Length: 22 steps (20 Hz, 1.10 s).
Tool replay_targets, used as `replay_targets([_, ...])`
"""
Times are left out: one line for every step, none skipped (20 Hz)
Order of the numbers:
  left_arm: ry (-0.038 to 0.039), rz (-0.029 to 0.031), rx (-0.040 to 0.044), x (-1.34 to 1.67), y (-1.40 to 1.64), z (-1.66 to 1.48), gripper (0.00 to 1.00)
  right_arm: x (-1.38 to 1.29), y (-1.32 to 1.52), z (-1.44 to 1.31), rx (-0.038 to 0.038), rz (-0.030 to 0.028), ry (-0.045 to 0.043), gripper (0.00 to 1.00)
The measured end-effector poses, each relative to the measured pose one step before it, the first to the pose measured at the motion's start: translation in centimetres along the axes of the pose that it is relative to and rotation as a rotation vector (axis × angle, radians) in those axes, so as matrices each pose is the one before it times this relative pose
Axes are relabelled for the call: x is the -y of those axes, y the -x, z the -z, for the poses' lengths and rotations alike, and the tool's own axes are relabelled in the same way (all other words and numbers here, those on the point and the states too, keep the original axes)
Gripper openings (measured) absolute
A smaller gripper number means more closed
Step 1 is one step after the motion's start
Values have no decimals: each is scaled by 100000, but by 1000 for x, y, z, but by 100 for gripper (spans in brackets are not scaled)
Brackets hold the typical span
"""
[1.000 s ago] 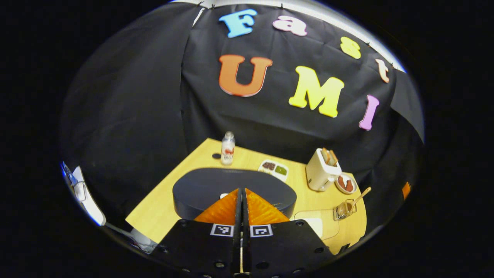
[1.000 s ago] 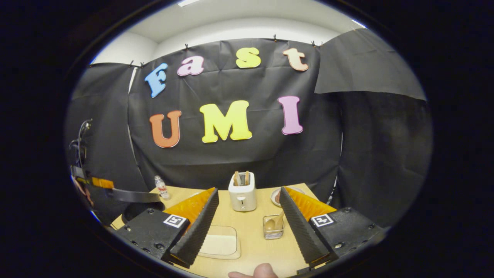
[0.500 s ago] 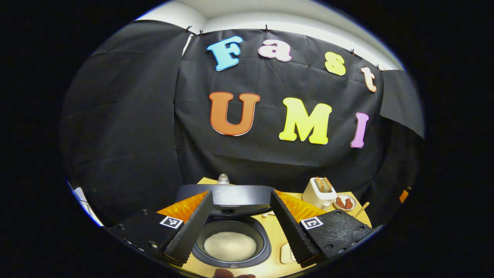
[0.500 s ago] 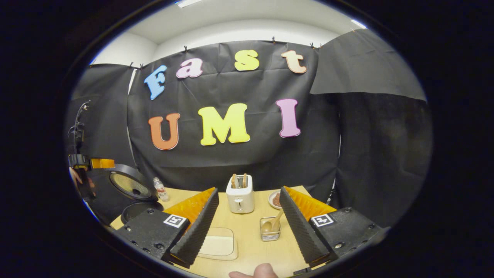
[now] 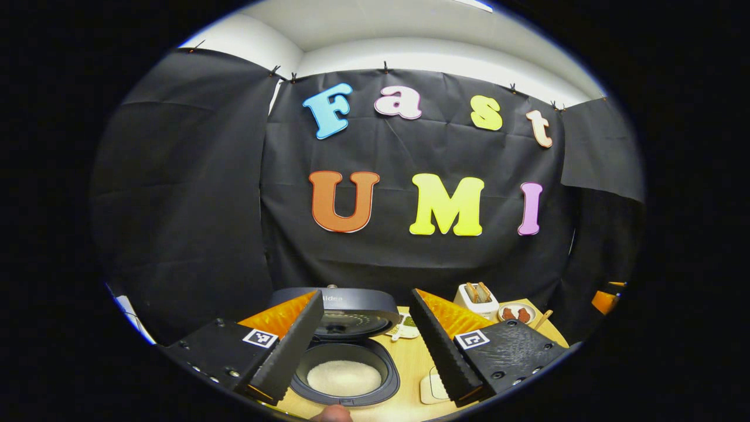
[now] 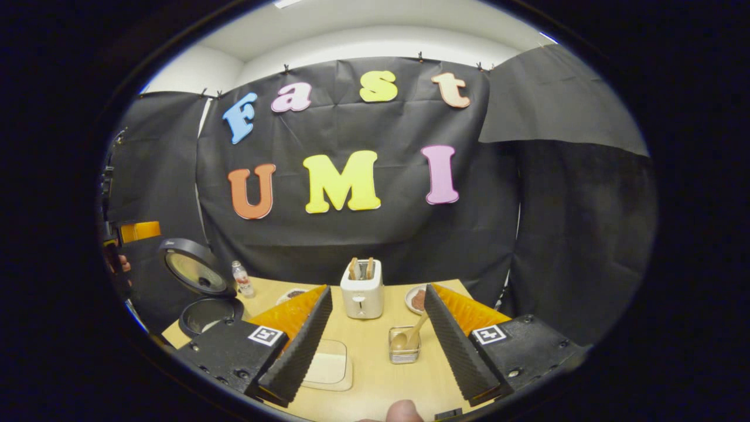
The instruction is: Close the left gripper, press the button to open the rice cooker; take a wooden spoon from the chopstick holder with the right hand, scoop a spoonful of rice and pour it into the rice cooker, then put the wooden spoon back into the chopstick holder.
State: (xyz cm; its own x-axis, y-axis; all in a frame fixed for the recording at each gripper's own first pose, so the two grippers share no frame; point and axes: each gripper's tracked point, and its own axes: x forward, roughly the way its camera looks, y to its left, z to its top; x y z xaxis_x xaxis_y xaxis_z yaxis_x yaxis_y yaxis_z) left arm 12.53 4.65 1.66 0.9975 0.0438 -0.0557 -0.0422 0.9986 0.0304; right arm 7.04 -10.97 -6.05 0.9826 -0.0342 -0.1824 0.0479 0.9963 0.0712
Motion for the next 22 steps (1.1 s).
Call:
replay_targets([-512,-334,994,423,400,34,95,329,-185,284,-1064,121,-209,100])
replay_targets([188,780,490,755,485,117,95,367,-273,305,-564,76,-38,100])
replay_targets([-470,1126,-435,984,482,421,94,383,-255,157,-503,192,-157,99])
replay_targets([-545,283,114,696,261,270,94,251,-374,318,-686,100,-676,99])
replay_targets([-285,863,261,939,91,29,95,374,-490,388,-753,-25,-883,100])
replay_targets([-634,1471,1250,1038,231,-185,94,457,-580,564,-1286,365,-871,99])
replay_targets([-499,695,1351,796,18,-274,94,491,-699,616,-1613,309,-655,100])
replay_targets([-225,456,1167,654,51,-215,94,605,-688,620,-1189,363,-979,100])
replay_targets([842,6,703,630,-8,-81,94,595,-773,669,-1934,272,-805,100])
replay_targets([1713,-65,708,600,70,-241,94,439,-912,622,-1288,-418,-723,99])
replay_targets([2362,-105,253,512,11,-273,94,452,-958,600,-1567,-632,-102,100])
replay_targets([1650,119,-111,515,-189,9,94,389,-1066,547,-1315,-823,27,100])
replay_targets([571,-449,-630,208,-409,161,94,540,-1247,653,-1168,-599,-358,100])
replay_targets([180,-614,-656,31,-364,203,94,589,-1387,610,-2261,-542,-992,100])
replay_targets([-1,-605,-570,136,-259,165,94,466,-1432,626,-1729,-940,-1728,100])
replay_targets([-111,-1090,165,-14,-266,28,94,455,-1500,606,-1875,-849,-1687,99])
replay_targets([-121,-988,333,57,-361,-102,94,647,-1622,675,-2389,296,-1432,100])
replay_targets([-79,-1178,26,-34,-475,-79,95,680,-1438,600,-1930,-256,-1434,98])
replay_targets([136,-1006,-300,85,-386,182,95,725,-1480,448,-1790,578,-851,100])
replay_targets([331,-477,-427,225,-440,153,94,625,-1422,312,-1722,492,-147,100])
replay_targets([276,-309,-587,297,-374,256,95,591,-1445,396,-1622,673,494,100])
replay_targets([-271,-219,-578,428,-539,313,95,463,-1394,408,-1989,-6,501,99])
